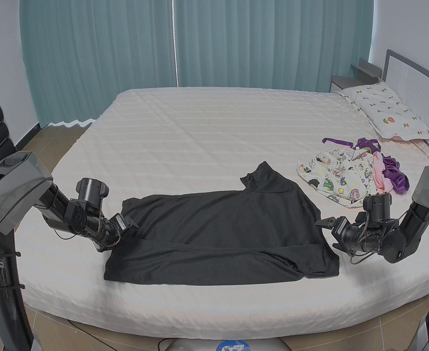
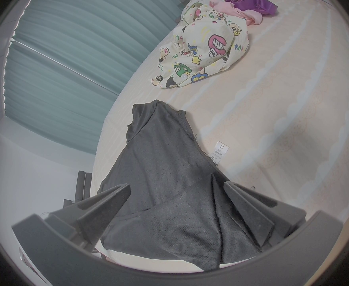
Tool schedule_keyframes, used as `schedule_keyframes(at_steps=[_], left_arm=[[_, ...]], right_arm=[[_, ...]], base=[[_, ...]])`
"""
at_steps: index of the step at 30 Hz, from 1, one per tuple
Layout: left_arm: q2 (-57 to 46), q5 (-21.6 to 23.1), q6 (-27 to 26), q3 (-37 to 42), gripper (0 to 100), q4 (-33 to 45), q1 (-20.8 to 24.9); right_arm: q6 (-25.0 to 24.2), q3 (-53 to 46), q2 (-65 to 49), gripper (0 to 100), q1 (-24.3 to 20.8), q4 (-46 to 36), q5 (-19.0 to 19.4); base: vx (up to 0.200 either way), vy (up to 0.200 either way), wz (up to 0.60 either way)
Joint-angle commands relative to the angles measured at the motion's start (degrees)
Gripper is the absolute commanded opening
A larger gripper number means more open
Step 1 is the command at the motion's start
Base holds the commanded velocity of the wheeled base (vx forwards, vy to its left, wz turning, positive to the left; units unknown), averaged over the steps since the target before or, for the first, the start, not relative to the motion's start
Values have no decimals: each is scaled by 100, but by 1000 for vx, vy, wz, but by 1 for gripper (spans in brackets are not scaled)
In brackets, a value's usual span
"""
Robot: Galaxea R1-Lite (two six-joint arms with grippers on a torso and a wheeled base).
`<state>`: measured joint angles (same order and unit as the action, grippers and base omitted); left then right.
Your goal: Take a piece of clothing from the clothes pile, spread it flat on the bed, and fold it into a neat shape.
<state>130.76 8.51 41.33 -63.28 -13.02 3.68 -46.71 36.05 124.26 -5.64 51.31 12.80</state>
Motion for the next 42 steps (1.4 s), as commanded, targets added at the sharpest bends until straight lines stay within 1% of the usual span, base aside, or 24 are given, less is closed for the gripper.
schedule_keyframes(at_steps=[1,4,6,8,9,11,14,16,18,22,23,24,27,31,33,35,42], left_arm=[[108,-7,-2,-9,0,10,-17],[90,-16,16,9,0,19,-34],[90,-60,42,26,0,19,-34],[82,-130,60,26,0,10,-34],[64,-174,77,35,0,10,-34],[29,-174,104,53,0,10,-34],[-50,-174,227,79,0,19,-34],[-94,-183,271,79,0,19,-52],[-121,-183,279,79,0,19,-69],[-200,-174,279,158,0,19,-78],[-208,-174,279,176,0,19,-78],[-208,-165,279,176,0,19,-78],[-208,-165,279,176,0,19,-78],[-208,-157,279,193,0,19,-78],[-208,-148,279,193,0,19,-78],[-200,-121,288,193,0,19,-78],[-182,-113,279,185,0,19,-78]], right_arm=[[4,-1,-7,100,-7,11,-6],[-13,-28,-60,100,11,283,12],[-4,-54,-60,100,-7,599,-50],[57,-28,-95,100,-86,608,-85],[163,8,-174,100,-209,512,-102],[356,69,-218,100,-271,301,-102],[804,342,-200,100,-235,-200,-76],[962,456,-95,100,-191,-359,-6],[1015,482,90,100,-183,-341,74],[1103,421,415,100,-121,-33,469],[1129,368,468,100,-86,98,680],[1129,315,459,100,-77,142,733],[1165,245,433,100,-51,142,777],[1437,192,494,100,-7,160,803],[1472,201,520,100,11,178,821],[1472,210,564,100,20,230,891],[1428,218,758,100,63,617,900]], base=[[0,0,0],[0,0,0],[0,0,0],[0,0,0],[0,0,0],[0,0,0],[0,0,0],[0,0,0],[0,0,0],[0,0,0],[0,0,0],[0,0,0],[0,0,0],[0,0,0],[0,0,0],[0,0,0],[0,0,0]])
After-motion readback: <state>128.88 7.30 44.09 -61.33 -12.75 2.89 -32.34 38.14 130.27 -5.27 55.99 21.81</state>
